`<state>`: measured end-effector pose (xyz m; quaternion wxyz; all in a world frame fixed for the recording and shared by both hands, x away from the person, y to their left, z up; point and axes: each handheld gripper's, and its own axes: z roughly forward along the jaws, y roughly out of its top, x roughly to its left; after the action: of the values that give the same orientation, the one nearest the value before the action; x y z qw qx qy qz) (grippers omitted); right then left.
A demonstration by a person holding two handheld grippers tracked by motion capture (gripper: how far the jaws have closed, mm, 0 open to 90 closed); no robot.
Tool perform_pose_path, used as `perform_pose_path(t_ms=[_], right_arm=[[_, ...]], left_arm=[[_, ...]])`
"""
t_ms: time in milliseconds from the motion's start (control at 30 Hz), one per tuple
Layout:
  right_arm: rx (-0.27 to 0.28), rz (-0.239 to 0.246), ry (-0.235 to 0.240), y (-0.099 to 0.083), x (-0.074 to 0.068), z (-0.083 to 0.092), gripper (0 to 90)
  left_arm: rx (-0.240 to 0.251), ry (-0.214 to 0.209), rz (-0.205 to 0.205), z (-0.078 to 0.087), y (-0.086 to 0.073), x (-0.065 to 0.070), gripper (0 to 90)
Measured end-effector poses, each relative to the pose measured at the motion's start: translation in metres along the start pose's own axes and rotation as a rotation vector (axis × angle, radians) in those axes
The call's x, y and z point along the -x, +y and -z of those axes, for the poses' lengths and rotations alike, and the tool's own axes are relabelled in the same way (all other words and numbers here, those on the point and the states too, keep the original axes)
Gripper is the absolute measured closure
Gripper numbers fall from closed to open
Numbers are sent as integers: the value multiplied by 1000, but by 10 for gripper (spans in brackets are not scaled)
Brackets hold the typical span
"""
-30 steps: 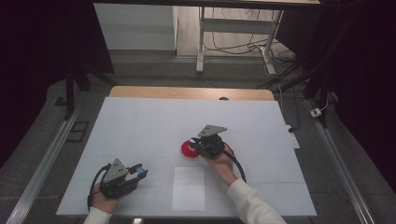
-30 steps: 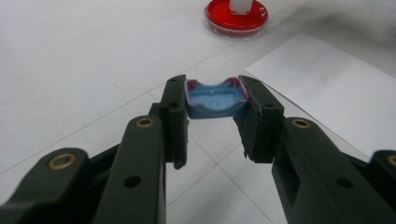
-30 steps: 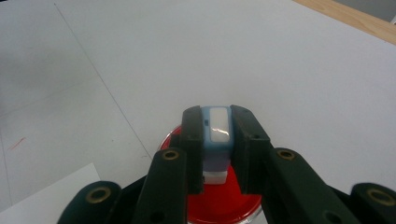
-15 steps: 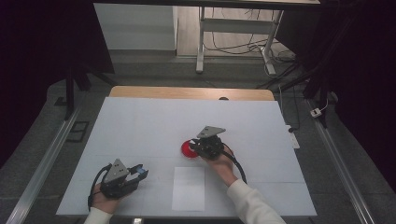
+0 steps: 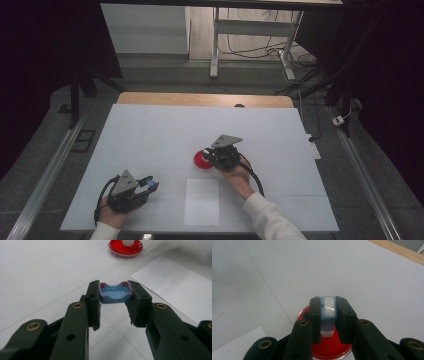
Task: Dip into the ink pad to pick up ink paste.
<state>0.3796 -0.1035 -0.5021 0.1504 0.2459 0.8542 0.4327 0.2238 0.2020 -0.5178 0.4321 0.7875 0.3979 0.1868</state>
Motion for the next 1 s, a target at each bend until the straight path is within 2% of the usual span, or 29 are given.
perform_pose_path(t_ms=[600,1000], right_arm=[[89,-2,-3,12,-2,18,750],[82,-3,-1,11,-1,17,750]], left_arm=[[-12,-3,-8,-3,-1,1,645],[-25,-10,-16,-5,-1,2,645]])
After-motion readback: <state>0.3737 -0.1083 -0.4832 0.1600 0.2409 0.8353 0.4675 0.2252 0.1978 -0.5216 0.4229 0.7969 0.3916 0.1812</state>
